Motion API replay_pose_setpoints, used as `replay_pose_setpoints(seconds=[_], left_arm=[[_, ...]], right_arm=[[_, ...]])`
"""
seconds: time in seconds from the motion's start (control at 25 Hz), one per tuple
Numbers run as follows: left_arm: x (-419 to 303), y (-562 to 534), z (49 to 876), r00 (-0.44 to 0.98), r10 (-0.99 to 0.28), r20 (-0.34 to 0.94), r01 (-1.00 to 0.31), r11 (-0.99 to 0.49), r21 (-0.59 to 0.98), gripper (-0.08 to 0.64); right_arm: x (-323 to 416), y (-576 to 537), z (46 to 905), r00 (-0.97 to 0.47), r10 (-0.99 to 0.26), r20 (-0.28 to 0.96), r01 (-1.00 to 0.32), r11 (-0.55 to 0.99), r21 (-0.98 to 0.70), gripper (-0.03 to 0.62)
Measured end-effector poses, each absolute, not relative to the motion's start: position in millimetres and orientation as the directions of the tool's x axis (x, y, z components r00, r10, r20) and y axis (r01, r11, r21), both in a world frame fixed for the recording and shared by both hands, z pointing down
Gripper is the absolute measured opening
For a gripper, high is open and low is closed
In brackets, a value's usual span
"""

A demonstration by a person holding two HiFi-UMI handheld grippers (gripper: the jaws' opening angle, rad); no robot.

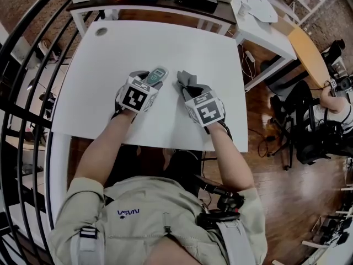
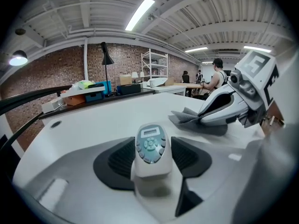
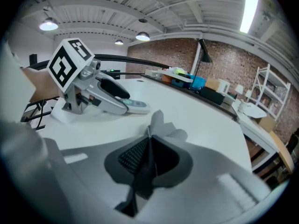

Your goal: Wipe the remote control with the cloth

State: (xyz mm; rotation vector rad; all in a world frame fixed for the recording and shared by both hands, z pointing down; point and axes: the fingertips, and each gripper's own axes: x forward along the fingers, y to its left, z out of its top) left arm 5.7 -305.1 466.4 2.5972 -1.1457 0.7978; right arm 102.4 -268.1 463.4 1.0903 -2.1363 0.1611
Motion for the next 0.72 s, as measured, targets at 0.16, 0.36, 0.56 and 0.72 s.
replay_pose_setpoints(seconds=[0.16, 0.36, 0.56, 0.72], left_arm=[[5.1, -303.4, 447.9, 0.563, -0.662, 0.495, -0.742, -0.668, -0.049, 0.242], [2.1, -297.3, 432.8, 0.569, -0.69, 0.447, -0.747, -0.661, -0.07, 0.238], [9.5, -277.0, 399.8, 0.579, -0.737, 0.348, -0.73, -0.659, -0.181, 0.148], [10.2, -276.4, 391.4, 0.577, -0.748, 0.327, -0.721, -0.655, -0.226, 0.002]], right_arm=[[104.5, -269.3, 442.1, -0.399, -0.702, 0.59, -0.765, 0.61, 0.208, 0.023], [101.6, -268.6, 410.7, -0.445, -0.752, 0.486, -0.785, 0.589, 0.193, 0.021], [92.2, -259.3, 359.2, -0.543, -0.783, 0.302, -0.784, 0.602, 0.15, 0.021], [92.8, -257.4, 341.5, -0.548, -0.797, 0.256, -0.791, 0.593, 0.154, 0.021]])
